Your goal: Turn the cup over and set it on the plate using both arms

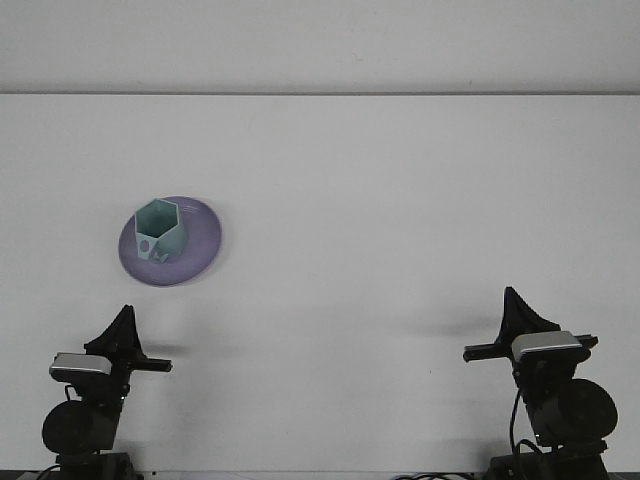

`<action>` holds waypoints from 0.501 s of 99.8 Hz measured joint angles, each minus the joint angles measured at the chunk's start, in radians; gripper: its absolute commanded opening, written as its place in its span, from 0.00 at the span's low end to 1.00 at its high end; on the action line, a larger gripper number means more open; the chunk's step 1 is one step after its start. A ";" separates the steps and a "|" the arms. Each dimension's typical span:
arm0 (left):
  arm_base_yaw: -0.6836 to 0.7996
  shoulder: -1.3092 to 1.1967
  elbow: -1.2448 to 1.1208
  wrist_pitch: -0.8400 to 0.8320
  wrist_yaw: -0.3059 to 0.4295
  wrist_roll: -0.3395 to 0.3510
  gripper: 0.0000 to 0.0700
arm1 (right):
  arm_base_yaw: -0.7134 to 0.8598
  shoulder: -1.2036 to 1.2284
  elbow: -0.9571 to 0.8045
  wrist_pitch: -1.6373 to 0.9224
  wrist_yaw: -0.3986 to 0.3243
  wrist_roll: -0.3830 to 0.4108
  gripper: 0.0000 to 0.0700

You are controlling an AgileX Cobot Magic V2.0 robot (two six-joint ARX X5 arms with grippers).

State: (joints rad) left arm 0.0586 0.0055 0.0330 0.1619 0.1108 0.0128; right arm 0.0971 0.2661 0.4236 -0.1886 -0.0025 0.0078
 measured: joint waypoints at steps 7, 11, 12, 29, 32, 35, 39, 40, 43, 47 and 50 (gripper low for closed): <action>0.000 0.000 0.000 0.006 0.000 -0.001 0.02 | 0.000 0.000 0.000 0.000 0.000 0.000 0.00; 0.000 0.000 0.000 0.006 0.000 -0.001 0.02 | 0.000 0.000 0.000 0.000 0.000 0.000 0.00; 0.000 0.000 0.000 0.006 0.000 -0.001 0.02 | 0.000 0.000 0.000 0.000 0.000 0.000 0.00; 0.000 0.000 0.000 0.007 0.000 -0.003 0.02 | 0.000 0.000 0.000 0.000 0.000 0.000 0.00; 0.000 0.000 0.000 0.007 0.000 -0.003 0.02 | 0.000 0.000 0.000 0.000 0.000 0.000 0.00; 0.000 0.000 0.000 0.007 0.000 -0.003 0.02 | 0.000 0.000 0.000 0.000 0.000 0.000 0.00; 0.000 0.000 0.000 0.007 0.000 -0.003 0.02 | 0.000 0.000 0.000 0.000 0.000 0.000 0.00; 0.000 0.000 0.000 0.007 0.000 -0.003 0.02 | 0.000 0.000 0.000 0.000 0.000 0.000 0.00; 0.000 0.000 0.000 0.007 0.000 -0.003 0.02 | 0.000 0.000 0.000 0.000 0.000 0.000 0.00; 0.000 0.000 0.000 0.007 0.000 -0.003 0.02 | 0.000 0.000 0.000 0.000 0.000 0.000 0.00; 0.000 0.000 0.000 0.007 0.000 -0.003 0.02 | 0.000 0.000 0.000 0.000 0.000 0.000 0.00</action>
State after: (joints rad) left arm 0.0586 0.0051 0.0330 0.1688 0.1108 0.0093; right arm 0.0971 0.2661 0.4236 -0.1890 -0.0025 0.0078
